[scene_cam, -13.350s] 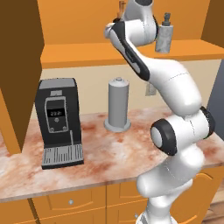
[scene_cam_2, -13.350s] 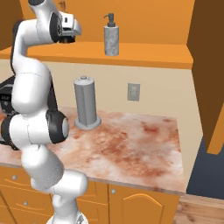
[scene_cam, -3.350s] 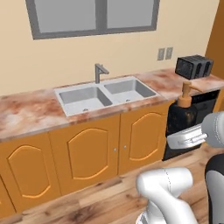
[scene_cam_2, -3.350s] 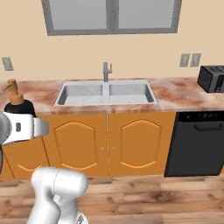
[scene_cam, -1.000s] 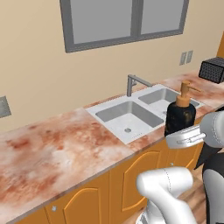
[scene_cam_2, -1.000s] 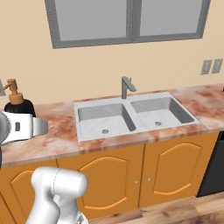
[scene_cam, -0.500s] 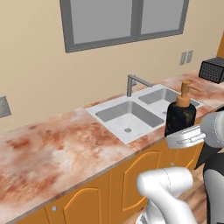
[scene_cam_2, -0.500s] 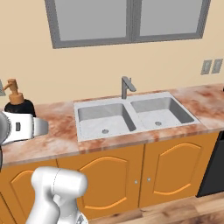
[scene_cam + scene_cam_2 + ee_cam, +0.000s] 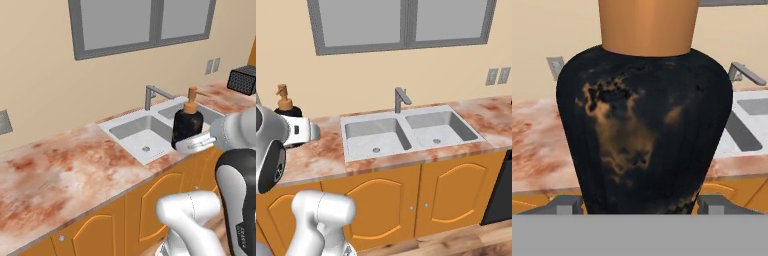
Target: Locate and retrieve the soap dispenser and soap dispenser from the cabinet. Place them next to the sink.
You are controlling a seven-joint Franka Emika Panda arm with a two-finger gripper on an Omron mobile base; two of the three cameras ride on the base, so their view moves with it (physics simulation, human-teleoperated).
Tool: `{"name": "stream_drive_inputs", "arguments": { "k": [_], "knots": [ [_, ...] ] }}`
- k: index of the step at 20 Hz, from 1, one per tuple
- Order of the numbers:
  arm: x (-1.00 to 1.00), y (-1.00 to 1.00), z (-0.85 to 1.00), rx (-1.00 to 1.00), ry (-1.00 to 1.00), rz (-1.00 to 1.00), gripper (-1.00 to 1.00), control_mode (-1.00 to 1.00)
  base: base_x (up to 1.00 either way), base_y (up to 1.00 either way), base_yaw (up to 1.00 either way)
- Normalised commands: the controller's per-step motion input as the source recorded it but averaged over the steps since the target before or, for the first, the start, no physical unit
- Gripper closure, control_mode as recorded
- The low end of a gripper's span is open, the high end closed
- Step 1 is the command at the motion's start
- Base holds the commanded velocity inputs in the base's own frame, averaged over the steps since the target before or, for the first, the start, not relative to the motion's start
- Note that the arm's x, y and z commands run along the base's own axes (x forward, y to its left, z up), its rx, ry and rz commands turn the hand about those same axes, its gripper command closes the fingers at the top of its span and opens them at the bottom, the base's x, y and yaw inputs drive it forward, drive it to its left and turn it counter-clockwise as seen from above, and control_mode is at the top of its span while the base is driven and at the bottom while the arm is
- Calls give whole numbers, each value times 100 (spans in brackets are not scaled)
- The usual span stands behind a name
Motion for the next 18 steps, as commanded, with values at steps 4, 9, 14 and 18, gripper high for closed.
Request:
{"name": "stream_drive_inputs", "arguments": {
  "k": [4,9,14,18],
  "knots": [
    [79,12,-29,6,7,27,100,-100,0,0,0],
    [74,16,-34,-7,1,17,100,-100,0,0,0],
    [72,19,-40,-14,0,1,100,-100,0,0,0],
    [64,17,-45,-3,0,1,100,-100,0,0,0]
  ]
}}
